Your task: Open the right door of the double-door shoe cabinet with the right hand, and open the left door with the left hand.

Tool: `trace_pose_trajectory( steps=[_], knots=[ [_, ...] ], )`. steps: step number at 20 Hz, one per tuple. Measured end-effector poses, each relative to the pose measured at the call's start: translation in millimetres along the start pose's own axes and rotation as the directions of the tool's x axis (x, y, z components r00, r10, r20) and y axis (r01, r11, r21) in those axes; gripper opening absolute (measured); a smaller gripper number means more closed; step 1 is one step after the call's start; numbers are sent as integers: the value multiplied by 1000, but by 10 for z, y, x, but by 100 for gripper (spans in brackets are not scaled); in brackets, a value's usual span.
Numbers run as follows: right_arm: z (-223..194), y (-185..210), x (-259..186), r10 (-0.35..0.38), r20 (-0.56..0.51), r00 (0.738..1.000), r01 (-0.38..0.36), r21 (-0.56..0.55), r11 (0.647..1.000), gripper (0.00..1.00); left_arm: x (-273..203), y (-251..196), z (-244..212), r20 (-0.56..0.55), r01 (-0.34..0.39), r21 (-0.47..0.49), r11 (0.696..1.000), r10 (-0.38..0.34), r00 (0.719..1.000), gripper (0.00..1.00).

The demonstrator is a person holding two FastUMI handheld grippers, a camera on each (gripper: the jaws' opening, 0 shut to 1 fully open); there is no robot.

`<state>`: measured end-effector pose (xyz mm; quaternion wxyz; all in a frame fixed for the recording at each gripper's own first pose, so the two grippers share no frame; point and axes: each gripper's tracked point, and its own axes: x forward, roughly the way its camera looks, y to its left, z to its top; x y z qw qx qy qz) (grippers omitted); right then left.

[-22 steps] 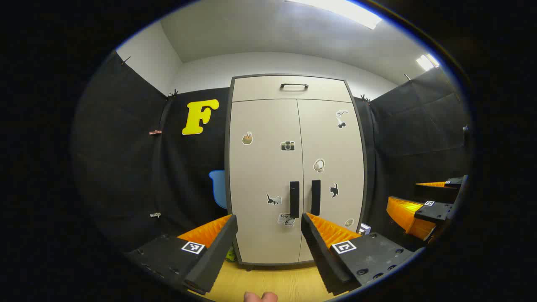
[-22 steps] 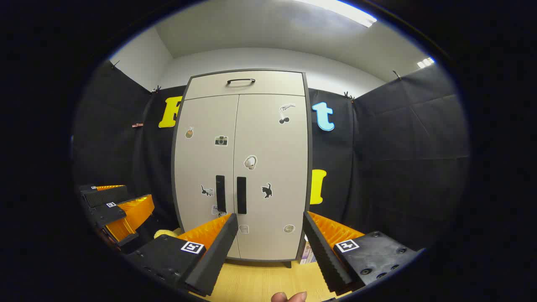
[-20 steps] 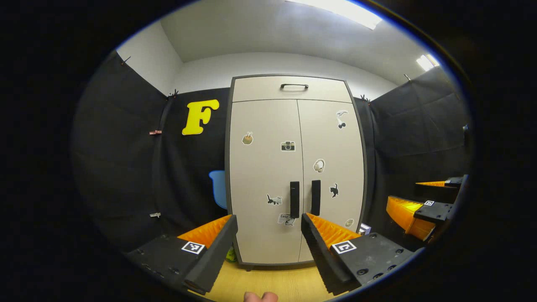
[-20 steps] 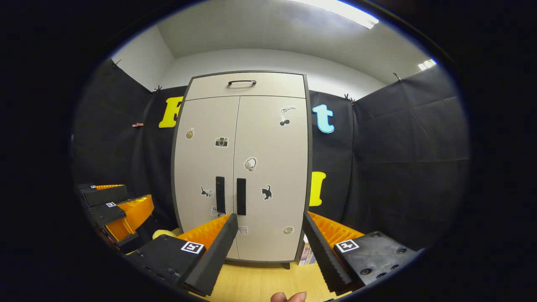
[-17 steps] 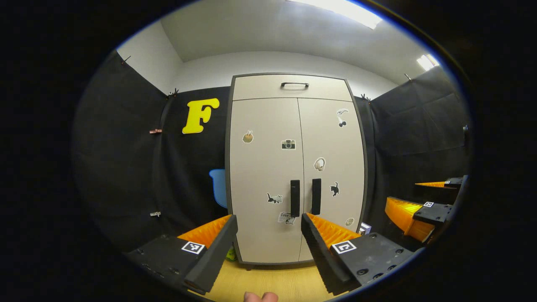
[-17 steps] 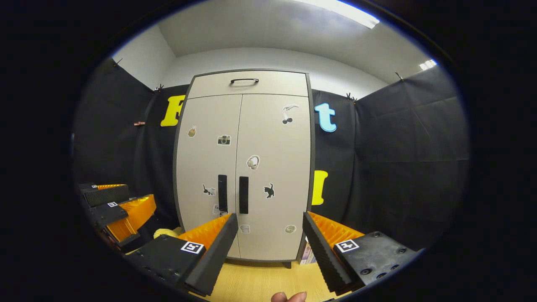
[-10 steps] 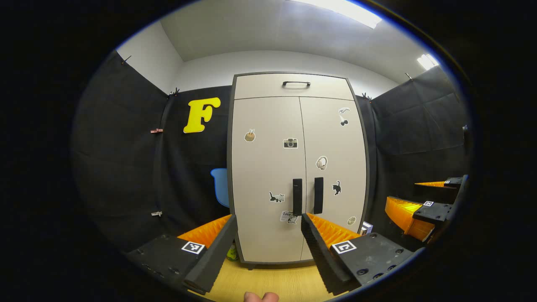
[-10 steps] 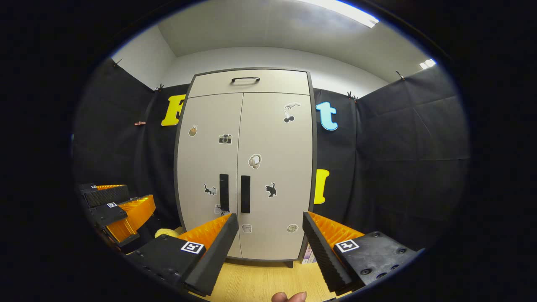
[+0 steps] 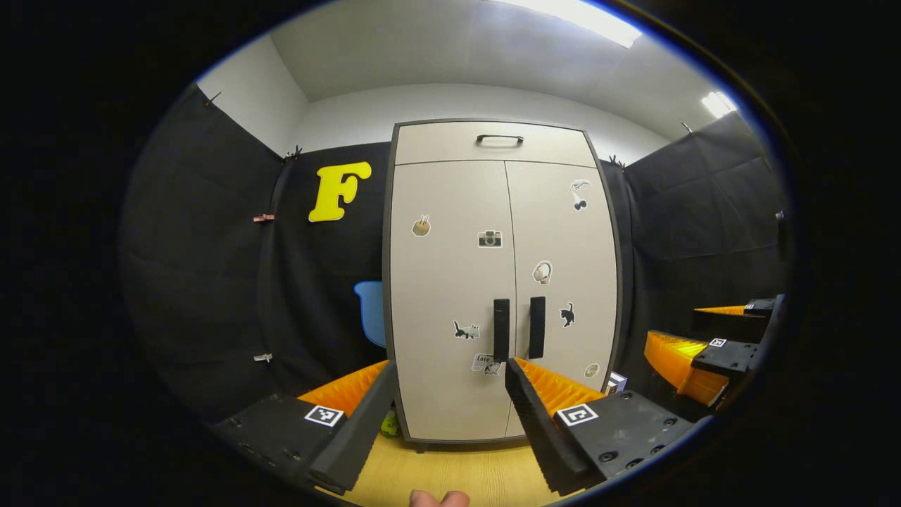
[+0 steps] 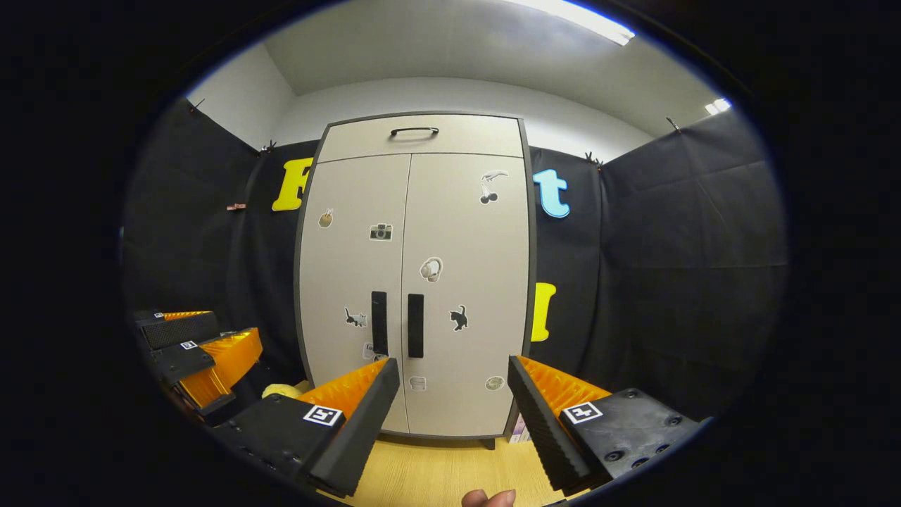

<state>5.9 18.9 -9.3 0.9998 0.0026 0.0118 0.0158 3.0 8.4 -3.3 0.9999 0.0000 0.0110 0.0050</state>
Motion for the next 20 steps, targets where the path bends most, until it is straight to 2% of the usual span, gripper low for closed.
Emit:
trace_pose_trajectory(
  steps=[6, 9, 14, 20],
  knots=[
    [51, 90, 82, 40, 18, 999, -41, 54, 998, 98, 25, 20, -41, -4, -2, 3, 1000, 2, 1000, 94],
    [173, 84, 244, 32, 60, 998, -33, 26, 999, 98, 44, 56, -64, -7, -6, 3, 1000, 6, 1000, 94],
    [257, 243, 739, 45, 92, 995, -46, 8, 999, 97, 60, 160, -132, -14, -20, -1, 1000, 20, 1000, 94],
    [-36, 418, 1526, 51, 30, 998, -51, 22, 998, 98, 55, 346, -218, -25, -54, 6, 999, 54, 998, 94]
  ],
)
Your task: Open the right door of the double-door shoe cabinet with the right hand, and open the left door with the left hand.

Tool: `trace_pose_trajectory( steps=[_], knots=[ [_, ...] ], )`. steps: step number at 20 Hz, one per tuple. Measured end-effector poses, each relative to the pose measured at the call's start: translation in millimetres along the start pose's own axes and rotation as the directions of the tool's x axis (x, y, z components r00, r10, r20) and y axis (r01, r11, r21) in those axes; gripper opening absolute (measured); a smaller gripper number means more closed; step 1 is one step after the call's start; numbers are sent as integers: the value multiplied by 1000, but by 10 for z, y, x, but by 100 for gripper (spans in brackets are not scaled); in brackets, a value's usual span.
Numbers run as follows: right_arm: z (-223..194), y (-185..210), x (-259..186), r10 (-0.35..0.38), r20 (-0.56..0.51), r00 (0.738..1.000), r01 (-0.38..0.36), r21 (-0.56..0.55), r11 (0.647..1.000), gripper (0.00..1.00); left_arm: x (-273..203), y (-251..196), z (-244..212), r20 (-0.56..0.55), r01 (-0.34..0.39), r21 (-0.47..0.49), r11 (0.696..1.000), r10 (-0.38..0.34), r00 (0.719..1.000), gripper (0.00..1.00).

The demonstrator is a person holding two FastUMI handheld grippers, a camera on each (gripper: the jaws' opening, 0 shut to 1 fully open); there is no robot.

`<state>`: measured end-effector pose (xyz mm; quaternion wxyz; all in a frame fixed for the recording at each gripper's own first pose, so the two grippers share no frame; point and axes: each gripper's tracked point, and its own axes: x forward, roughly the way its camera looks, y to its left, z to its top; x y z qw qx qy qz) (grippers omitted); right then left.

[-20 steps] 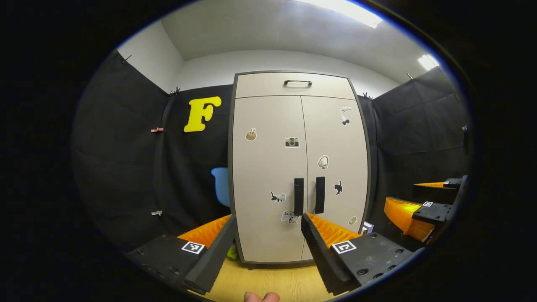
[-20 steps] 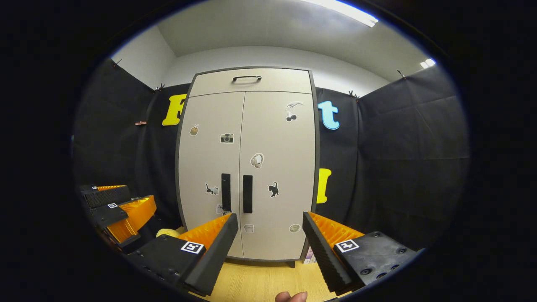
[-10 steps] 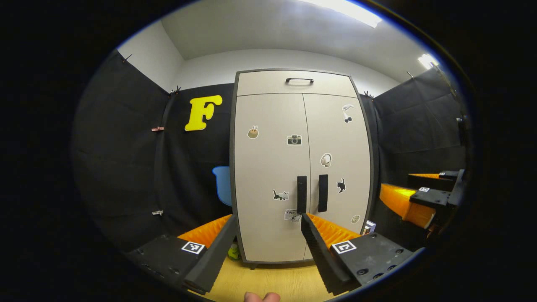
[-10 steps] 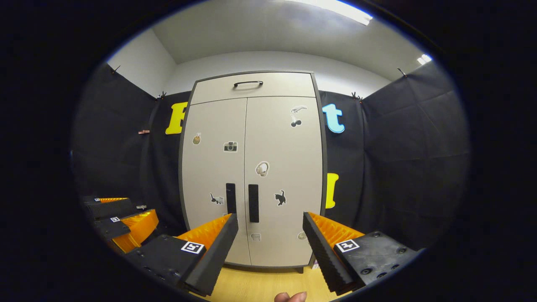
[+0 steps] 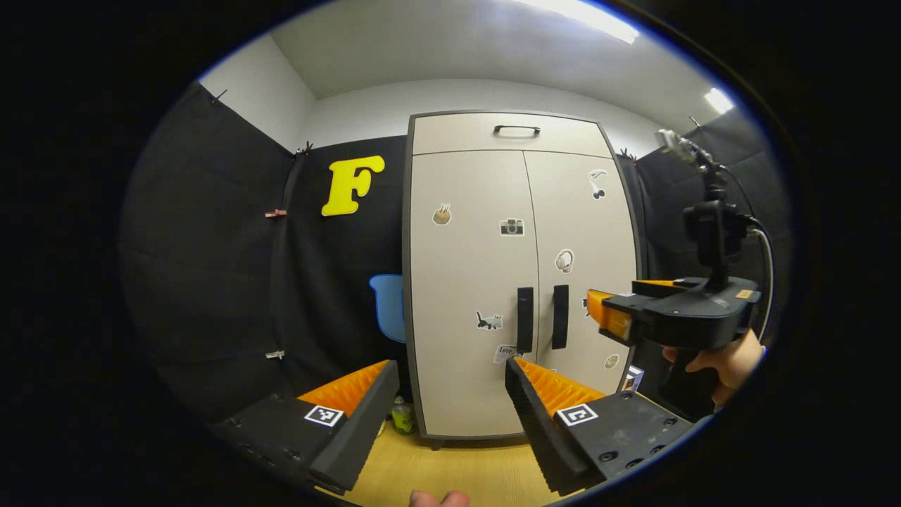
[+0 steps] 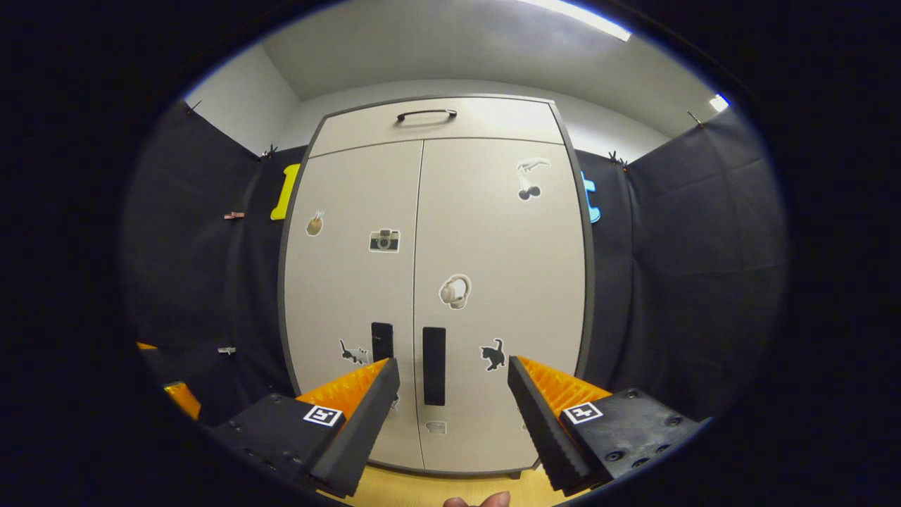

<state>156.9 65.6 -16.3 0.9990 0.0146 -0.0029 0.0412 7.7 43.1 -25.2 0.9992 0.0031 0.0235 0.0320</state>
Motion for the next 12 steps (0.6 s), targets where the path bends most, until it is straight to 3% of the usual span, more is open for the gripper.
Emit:
trace_pose_trajectory(
  steps=[12],
  knots=[
    [-468, 163, 1082, -16, -41, 999, 15, -28, 999, 98, 102, 318, -257, -49, -66, -16, 998, 65, 997, 94]
  ],
)
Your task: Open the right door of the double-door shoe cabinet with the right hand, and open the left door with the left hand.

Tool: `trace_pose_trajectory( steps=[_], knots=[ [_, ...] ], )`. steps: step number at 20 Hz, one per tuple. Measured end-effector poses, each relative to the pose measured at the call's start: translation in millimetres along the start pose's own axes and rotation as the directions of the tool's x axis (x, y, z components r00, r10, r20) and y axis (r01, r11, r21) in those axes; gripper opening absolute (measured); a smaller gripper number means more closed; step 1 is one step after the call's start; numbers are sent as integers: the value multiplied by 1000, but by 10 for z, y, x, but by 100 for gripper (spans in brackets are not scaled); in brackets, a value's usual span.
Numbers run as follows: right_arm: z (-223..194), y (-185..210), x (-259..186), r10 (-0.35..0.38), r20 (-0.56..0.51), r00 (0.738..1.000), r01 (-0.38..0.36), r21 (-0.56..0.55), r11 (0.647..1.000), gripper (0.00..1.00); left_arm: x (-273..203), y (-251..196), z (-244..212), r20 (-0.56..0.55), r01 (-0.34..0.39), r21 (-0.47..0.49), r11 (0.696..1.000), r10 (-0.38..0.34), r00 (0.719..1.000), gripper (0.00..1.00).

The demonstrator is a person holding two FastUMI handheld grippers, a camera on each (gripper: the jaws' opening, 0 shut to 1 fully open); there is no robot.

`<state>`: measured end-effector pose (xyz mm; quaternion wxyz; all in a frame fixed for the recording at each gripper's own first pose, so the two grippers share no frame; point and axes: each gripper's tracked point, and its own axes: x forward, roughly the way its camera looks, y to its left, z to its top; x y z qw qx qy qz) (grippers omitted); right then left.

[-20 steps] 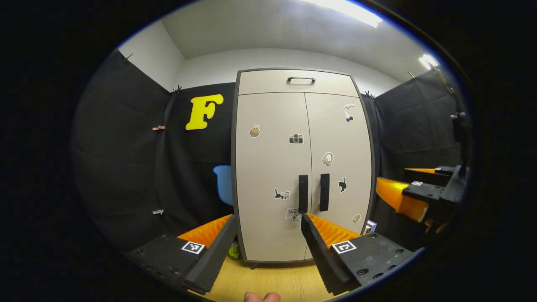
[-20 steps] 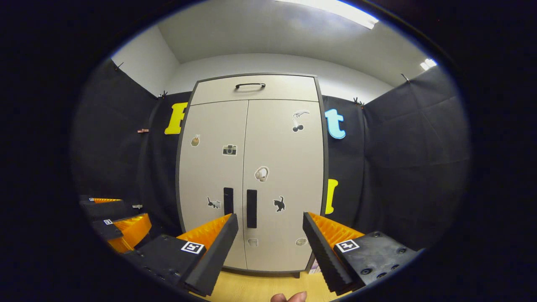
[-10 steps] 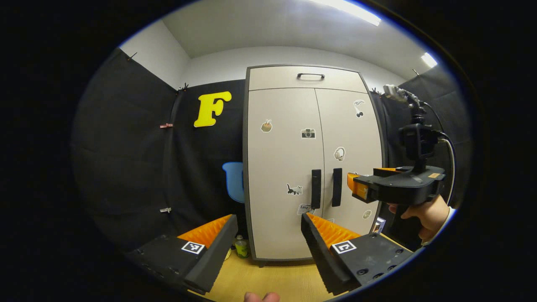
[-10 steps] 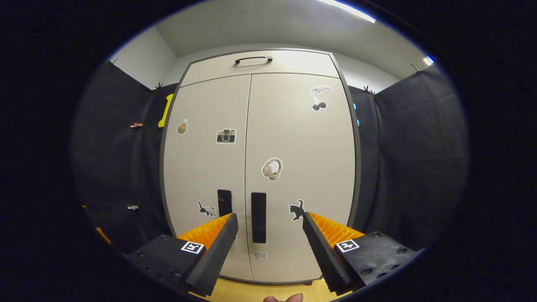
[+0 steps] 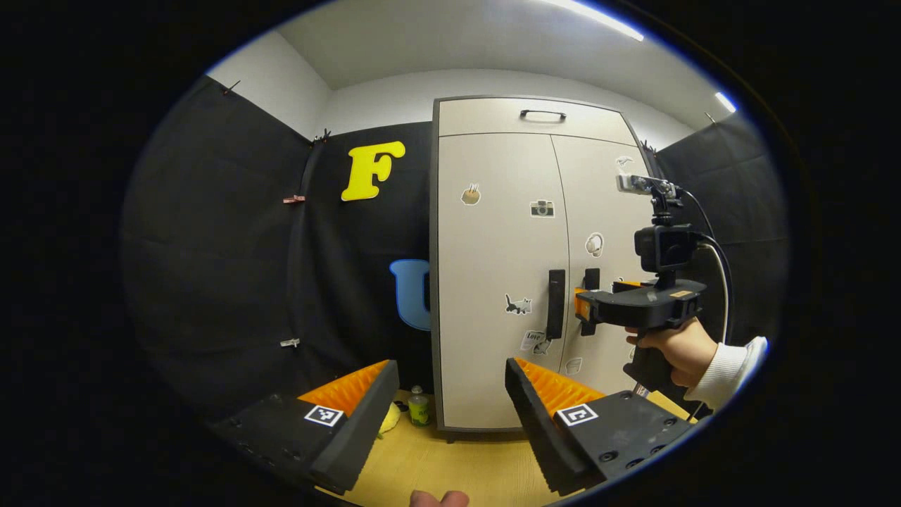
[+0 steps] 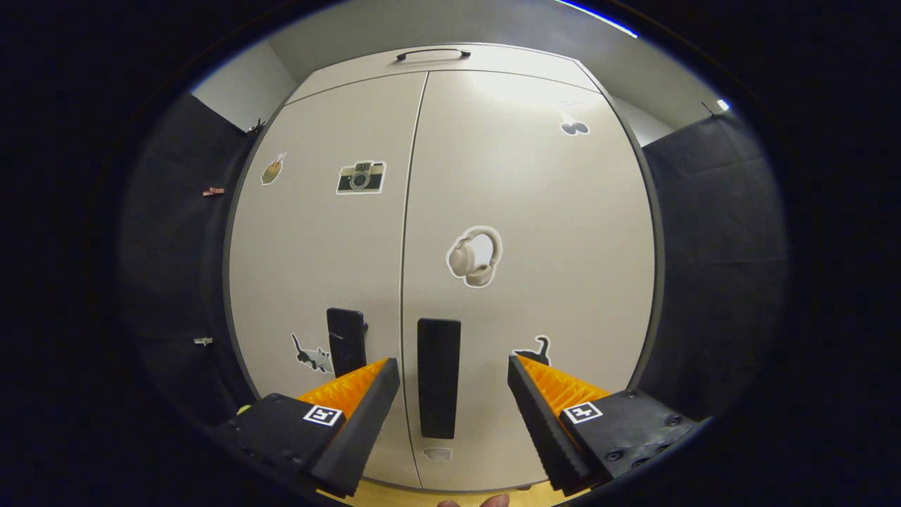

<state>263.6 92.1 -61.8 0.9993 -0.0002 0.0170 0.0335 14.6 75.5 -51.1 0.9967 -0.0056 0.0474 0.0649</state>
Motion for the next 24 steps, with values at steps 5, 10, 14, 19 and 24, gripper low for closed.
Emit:
trace_pose_trajectory(
  steps=[5, 10, 14, 19, 24],
  knots=[
    [-182, 81, 181, 16, -49, 999, -14, 50, 999, 82, 49, 68, -53, -12, -14, -15, 1000, 14, 1000, 94],
    [-289, 66, 217, 17, -54, 998, -16, 12, 1000, 40, 60, 105, -63, -13, -21, -18, 1000, 20, 1000, 94],
    [-273, 51, 224, -11, -68, 998, 13, 32, 999, 30, 40, 115, -77, -19, -25, -24, 999, 24, 1000, 94],
    [-294, 47, 196, -6, -94, 996, 10, 37, 999, 21, -60, 141, -54, -17, -33, -24, 999, 33, 999, 94],
    [-223, 25, 17, 5, -67, 998, 0, 62, 998, 14, -173, 154, -16, -12, -44, -11, 999, 44, 999, 94]
  ],
)
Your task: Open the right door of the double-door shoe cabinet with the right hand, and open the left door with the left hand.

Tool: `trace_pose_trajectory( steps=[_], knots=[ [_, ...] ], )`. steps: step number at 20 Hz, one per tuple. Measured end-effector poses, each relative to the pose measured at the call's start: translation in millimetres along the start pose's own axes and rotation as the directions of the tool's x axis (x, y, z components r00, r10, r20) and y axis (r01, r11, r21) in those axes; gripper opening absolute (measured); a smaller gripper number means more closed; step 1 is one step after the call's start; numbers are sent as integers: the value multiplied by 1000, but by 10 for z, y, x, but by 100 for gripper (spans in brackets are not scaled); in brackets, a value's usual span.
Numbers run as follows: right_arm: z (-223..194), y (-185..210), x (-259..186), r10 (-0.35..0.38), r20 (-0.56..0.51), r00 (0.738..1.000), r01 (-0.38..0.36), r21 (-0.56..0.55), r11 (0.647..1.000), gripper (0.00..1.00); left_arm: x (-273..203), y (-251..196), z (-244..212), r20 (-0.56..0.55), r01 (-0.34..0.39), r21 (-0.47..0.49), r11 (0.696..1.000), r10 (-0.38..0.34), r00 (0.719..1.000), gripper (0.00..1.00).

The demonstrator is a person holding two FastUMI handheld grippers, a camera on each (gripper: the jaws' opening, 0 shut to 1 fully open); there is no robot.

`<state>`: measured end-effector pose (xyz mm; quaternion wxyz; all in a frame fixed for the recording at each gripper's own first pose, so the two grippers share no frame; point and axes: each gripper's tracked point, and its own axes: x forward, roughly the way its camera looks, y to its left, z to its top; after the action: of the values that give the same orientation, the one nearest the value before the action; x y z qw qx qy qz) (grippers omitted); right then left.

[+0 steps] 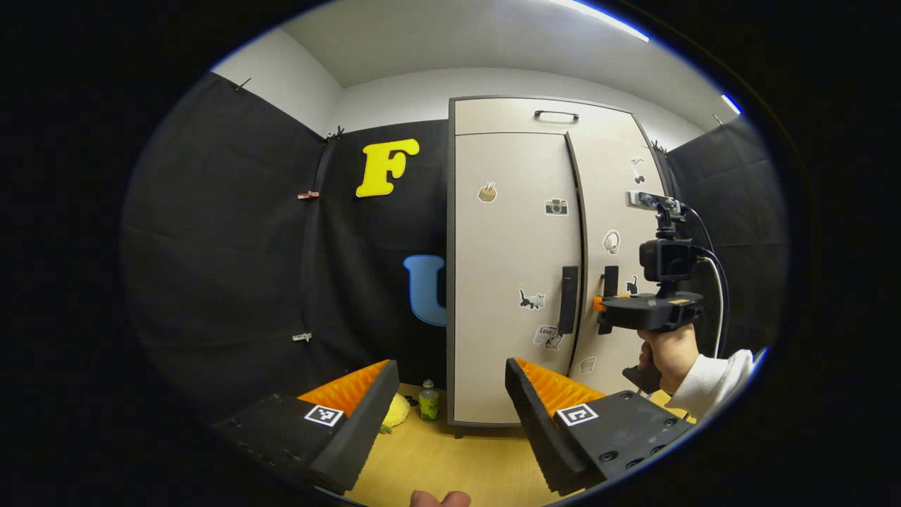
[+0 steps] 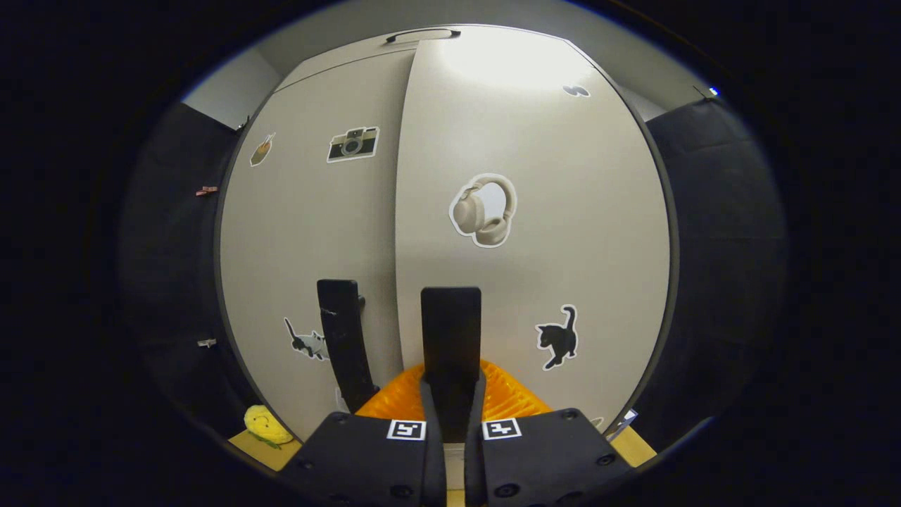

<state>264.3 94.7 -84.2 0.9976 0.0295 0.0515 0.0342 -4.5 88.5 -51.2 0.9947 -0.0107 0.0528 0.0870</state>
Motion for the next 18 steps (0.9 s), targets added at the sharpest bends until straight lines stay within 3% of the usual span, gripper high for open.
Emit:
trace_pose_trajectory(
  steps=[18],
  knots=[
    [106, -361, -514, 56, -10, 998, -55, 31, 998, 14, -378, -372, 1, -9, 28, 6, 1000, -28, 1000, 94]
  ],
)
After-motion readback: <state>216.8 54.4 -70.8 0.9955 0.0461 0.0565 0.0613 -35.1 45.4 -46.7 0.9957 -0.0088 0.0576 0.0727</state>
